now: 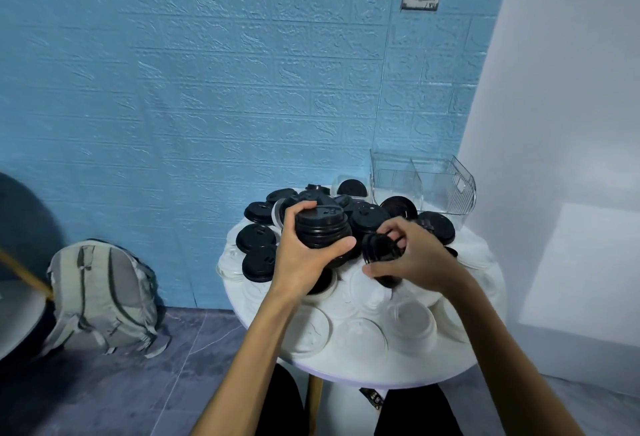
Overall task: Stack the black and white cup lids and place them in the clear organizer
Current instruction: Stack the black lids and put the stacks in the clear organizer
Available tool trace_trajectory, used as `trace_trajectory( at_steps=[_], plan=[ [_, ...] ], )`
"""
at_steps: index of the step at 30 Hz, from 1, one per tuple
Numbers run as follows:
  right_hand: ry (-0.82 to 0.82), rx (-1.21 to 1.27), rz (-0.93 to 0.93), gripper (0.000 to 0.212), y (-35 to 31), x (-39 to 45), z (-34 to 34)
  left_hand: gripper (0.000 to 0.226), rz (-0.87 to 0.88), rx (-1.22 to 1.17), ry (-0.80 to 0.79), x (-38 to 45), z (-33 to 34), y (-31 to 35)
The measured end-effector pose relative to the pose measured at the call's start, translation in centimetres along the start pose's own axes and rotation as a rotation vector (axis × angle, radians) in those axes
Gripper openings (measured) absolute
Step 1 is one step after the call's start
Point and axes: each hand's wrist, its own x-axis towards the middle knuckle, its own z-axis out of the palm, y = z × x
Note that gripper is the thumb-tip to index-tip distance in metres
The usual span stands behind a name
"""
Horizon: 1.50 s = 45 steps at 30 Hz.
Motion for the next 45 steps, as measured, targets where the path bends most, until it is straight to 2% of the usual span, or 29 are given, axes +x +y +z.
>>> trace_trajectory(
  at_steps=[3, 6, 9, 12, 15, 17, 20, 23, 24, 26, 28, 29, 31, 33, 35, 39, 42, 45],
  plan=[
    [0.048, 0.035, 0.0, 0.07, -0.4, 0.2, -1.1, 0.079, 0.016, -0.001, -0.003, 0.2, 0.0, 0.4],
    [0.155, 0.272, -0.013, 0.064, -1.6, 0.4, -2.1, 0.081, 0.02, 0.021, -0.039, 0.1, 0.2, 0.2],
    [0.1, 0.477, -0.096, 0.06, -4.0, 0.1, -2.2, 0.083, 0.032, 0.079, -0.101, -0.4, 0.8, -0.1],
    [0.016, 0.308, -0.167, 0.059, -5.4, -0.1, -0.6, 0.091, 0.047, 0.093, -0.137, -0.9, 1.4, 0.2],
    [-0.074, 0.266, -0.158, 0.056, -5.6, 0.1, 0.5, 0.116, 0.039, 0.107, -0.167, -1.3, 1.6, 0.5],
    [-0.124, 0.239, -0.165, 0.056, -5.7, 0.1, 0.7, 0.122, 0.034, 0.095, -0.185, -1.5, 1.6, 0.5],
    [-0.101, 0.213, -0.172, 0.062, -5.7, 0.4, 0.8, 0.099, 0.059, 0.076, -0.126, -1.5, 1.8, 0.1],
    [-0.098, 0.285, -0.149, 0.082, -4.8, 1.2, 1.0, 0.077, 0.053, 0.051, -0.063, -1.1, 1.7, -0.3],
    [-0.068, 0.334, -0.125, 0.087, -4.1, 1.5, 0.8, 0.077, 0.048, 0.04, -0.049, -0.9, 1.6, -0.4],
    [0.09, 0.333, -0.056, 0.089, -2.6, 2.2, -0.2, 0.079, 0.04, 0.033, -0.033, -0.5, 1.2, -0.4],
    [0.276, 0.125, 0.057, 0.075, -0.4, 3.2, -1.7, 0.079, 0.03, 0.03, -0.039, -0.2, 0.8, -0.3],
    [0.308, 0.008, 0.125, 0.071, 0.9, 3.7, -2.2, 0.079, 0.025, 0.028, -0.041, -0.1, 0.6, -0.2],
    [0.265, -0.146, 0.25, 0.072, 3.3, 4.8, -2.6, 0.079, 0.017, 0.031, -0.043, 0.0, 0.5, -0.3],
    [0.208, -0.187, 0.311, 0.077, 5.1, 5.7, -2.2, 0.079, 0.013, 0.03, -0.048, 0.0, 0.8, -0.3],
    [0.197, -0.176, 0.293, 0.071, 5.9, 5.8, -1.5, 0.078, 0.012, 0.034, -0.051, -0.1, 1.2, -0.4],
    [0.278, -0.092, 0.241, 0.05, 5.4, 4.9, -1.3, 0.078, 0.01, 0.03, -0.065, -0.3, 1.4, -0.4],
    [0.375, -0.015, 0.231, 0.049, 3.7, 3.8, -2.5, 0.078, 0.005, 0.03, -0.071, -0.3, 1.1, -0.6],
    [0.478, 0.085, 0.146, 0.053, 0.5, 2.3, -4.1, 0.079, -0.002, 0.029, -0.083, -0.3, 1.1, -0.6]
  ],
)
